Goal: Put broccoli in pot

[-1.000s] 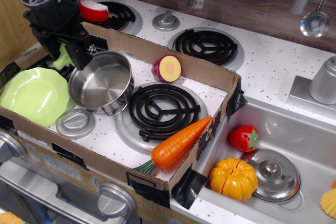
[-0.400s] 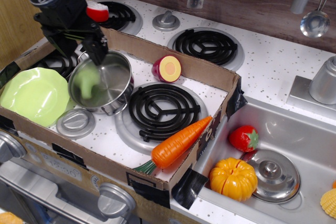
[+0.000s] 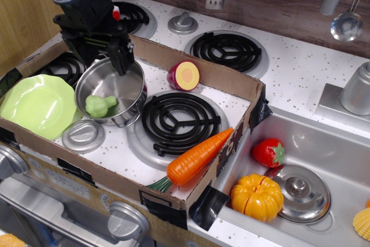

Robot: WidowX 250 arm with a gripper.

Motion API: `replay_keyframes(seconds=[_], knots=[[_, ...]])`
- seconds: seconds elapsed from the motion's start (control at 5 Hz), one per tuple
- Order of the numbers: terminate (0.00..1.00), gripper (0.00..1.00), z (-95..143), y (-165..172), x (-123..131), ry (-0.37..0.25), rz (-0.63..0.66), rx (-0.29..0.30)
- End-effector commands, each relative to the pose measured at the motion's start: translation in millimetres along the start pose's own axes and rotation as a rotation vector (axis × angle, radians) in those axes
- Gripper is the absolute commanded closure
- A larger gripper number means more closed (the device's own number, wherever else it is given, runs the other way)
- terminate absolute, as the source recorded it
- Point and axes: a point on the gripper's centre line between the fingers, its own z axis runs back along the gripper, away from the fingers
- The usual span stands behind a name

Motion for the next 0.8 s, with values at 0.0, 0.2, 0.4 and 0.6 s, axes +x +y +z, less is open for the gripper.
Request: replay_keyframes(seconds=[0.0,0.2,0.4,0.6], knots=[[0.0,0.0,31.5,-5.4,17.0,-0.048,-0.013,0.053],[0.0,0.0,31.5,-5.4,17.0,-0.048,-0.013,0.053],[0.0,0.0,31.5,-5.4,17.0,-0.048,-0.013,0.053],[1.0,0.0,31.5,-5.4,17.0,-0.048,-0.013,0.053]])
